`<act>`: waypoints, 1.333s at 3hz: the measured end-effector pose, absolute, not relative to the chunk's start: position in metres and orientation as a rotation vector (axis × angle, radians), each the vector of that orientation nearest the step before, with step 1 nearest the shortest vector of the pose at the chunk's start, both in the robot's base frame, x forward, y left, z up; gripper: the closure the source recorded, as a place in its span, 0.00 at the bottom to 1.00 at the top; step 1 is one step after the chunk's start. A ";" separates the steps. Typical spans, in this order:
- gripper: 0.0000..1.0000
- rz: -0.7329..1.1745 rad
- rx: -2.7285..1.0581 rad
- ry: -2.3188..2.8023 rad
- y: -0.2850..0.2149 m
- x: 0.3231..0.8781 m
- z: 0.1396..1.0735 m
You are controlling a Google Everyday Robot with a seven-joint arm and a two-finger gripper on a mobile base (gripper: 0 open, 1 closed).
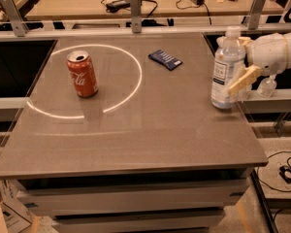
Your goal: Knock blue plastic bottle over
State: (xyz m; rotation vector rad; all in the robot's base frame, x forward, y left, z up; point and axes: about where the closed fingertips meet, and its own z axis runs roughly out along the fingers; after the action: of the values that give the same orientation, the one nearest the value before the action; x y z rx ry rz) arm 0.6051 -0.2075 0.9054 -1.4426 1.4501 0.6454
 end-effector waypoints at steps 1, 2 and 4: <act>0.00 0.653 -1.469 1.412 -0.168 0.625 0.919; 0.00 0.677 -1.512 1.392 -0.130 0.635 0.921; 0.00 0.705 -1.575 1.387 -0.106 0.629 0.916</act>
Offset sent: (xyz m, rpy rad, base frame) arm 0.0399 0.1203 0.0188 -0.0250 -0.0095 0.1255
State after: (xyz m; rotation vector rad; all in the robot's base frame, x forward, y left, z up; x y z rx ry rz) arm 0.6291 -0.1064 0.9162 -1.5751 1.3869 0.7051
